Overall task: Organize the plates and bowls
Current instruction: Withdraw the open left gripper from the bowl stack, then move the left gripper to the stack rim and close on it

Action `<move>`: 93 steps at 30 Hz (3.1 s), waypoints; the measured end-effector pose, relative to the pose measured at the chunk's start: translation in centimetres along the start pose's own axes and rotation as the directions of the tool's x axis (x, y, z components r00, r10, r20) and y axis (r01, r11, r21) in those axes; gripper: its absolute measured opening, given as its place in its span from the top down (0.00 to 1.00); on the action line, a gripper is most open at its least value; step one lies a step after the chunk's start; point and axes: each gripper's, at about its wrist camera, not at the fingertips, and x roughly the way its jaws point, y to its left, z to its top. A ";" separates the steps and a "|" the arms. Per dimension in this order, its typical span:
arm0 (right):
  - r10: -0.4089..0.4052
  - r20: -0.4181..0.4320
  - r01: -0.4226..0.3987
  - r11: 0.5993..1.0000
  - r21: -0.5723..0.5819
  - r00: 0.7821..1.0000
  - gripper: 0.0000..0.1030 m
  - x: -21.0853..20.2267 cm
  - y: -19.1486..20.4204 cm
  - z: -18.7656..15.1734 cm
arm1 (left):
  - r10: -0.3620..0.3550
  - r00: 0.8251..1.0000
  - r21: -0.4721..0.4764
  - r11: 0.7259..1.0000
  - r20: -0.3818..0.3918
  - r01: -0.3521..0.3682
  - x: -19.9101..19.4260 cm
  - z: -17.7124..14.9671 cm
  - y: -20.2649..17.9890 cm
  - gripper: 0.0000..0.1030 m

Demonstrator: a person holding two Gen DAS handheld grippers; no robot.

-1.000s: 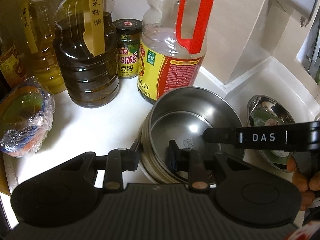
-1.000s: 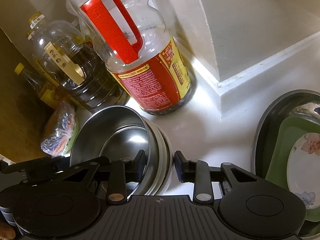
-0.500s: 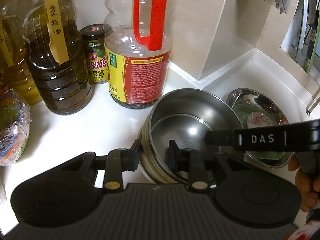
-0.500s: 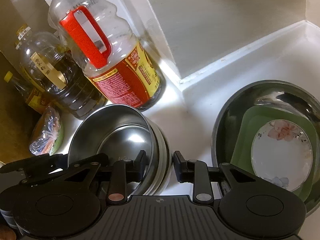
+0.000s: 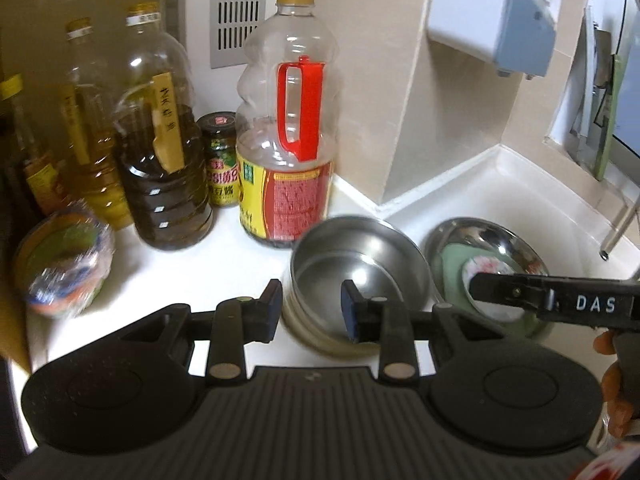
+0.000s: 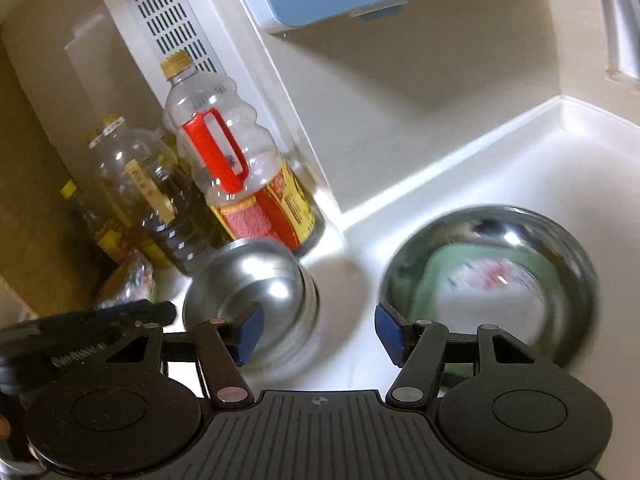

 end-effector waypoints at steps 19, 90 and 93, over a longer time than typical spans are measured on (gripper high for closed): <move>-0.081 -0.112 0.068 0.991 -0.115 0.990 0.39 -8.6 -0.5 -11.3 | 0.014 0.989 -0.019 1.000 -0.146 -0.017 -6.7 -11.7 -5.4 0.71; -0.060 -0.121 0.060 0.998 -0.004 0.991 0.55 7.1 2.3 2.9 | 0.012 0.991 0.077 0.997 -0.136 -0.001 6.0 2.4 1.2 0.57; -0.076 -0.166 0.080 0.997 0.016 0.983 0.62 8.8 2.2 2.9 | 0.002 0.986 0.078 0.997 -0.167 0.012 7.1 2.4 1.3 0.67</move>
